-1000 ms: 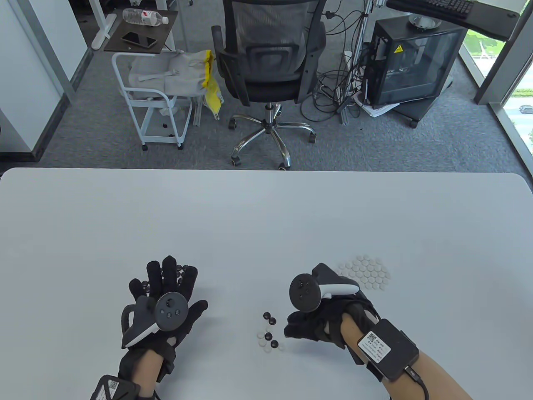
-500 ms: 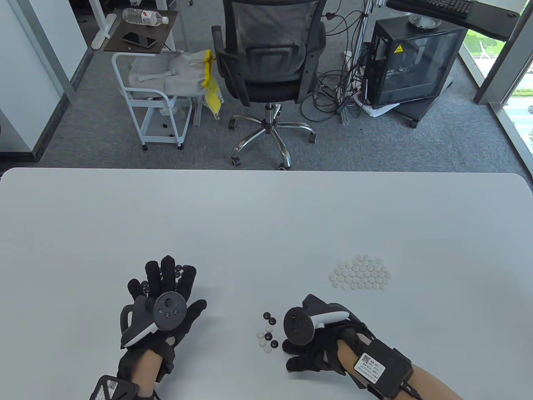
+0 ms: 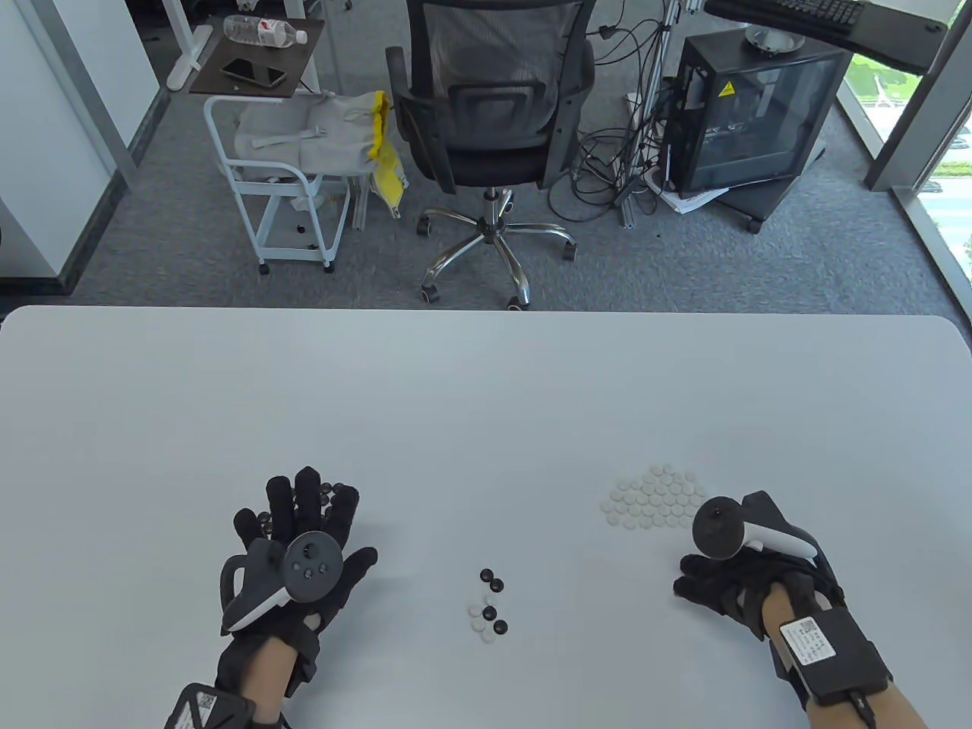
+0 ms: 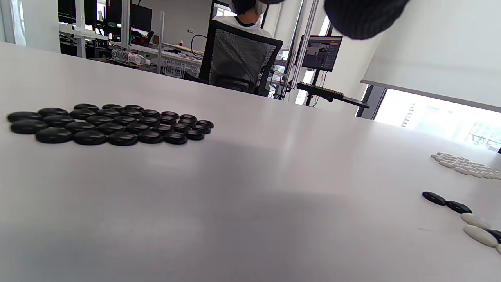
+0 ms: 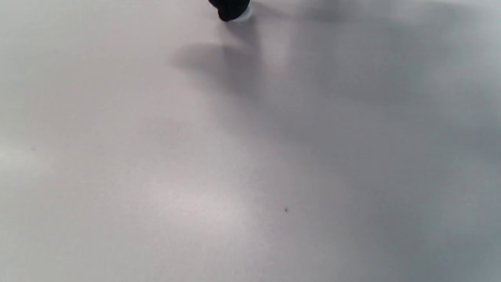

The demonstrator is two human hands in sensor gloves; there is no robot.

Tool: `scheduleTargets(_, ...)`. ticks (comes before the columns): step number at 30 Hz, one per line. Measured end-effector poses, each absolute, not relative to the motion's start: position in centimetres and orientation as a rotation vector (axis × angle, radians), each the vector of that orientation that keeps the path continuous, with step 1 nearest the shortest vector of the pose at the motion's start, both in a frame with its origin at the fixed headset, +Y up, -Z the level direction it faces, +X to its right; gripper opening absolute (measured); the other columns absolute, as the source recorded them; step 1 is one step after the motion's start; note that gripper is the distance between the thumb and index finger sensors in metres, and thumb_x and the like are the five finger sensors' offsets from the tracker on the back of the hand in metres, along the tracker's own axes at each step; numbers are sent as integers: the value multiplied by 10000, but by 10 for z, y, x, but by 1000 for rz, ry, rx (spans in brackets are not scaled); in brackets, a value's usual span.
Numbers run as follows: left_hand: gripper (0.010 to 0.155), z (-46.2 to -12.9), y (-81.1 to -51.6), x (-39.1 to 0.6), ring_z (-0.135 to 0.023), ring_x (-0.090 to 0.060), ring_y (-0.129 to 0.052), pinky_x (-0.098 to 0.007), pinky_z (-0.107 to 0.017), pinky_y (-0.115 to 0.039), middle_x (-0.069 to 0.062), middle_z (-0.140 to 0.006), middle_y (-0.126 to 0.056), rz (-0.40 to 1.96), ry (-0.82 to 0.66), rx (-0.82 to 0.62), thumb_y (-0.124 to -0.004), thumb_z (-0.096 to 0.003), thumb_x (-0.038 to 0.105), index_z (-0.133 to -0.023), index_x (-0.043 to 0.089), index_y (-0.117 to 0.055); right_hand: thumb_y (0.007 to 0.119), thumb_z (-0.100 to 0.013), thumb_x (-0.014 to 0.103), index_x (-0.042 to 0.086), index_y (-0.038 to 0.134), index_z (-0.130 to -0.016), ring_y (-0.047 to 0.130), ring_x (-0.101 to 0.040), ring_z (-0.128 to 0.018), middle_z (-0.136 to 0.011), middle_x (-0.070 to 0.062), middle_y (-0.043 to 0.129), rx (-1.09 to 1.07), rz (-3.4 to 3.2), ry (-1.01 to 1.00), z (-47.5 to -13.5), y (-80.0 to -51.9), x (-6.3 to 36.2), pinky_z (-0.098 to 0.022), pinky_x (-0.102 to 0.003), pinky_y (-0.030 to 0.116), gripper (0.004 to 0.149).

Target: Go stone sorting task

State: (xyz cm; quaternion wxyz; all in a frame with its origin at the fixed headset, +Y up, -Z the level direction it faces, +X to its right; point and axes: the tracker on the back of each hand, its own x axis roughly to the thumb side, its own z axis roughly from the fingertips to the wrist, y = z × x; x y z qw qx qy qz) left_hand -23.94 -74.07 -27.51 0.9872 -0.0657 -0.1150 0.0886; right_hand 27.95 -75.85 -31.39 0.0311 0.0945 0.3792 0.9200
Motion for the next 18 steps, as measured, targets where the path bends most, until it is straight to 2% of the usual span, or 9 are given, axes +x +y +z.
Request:
scheduleTargets(12, 796, -277, -742, -241, -960, -553, 167, -821, -496, 23, -282, -1150, 118, 189, -227, -141, -557, -601, 560, -1217, 182, -221, 558, -614, 481, 120, 470, -1168, -53, -691, -899, -1096, -432, 3, 194, 2874, 1110, -340, -763, 283, -557, -914, 119, 668)
scheduleTargets(18, 796, -277, -742, -242, -959, -553, 167, -822, -495, 22, -281, -1150, 120, 193, -224, -142, -558, -601, 560, -1217, 184, -223, 535, -609, 484, 97, 506, -1171, -69, -696, -891, -1092, -442, 0, 188, 2826, 1072, -347, -753, 278, -555, -913, 120, 684)
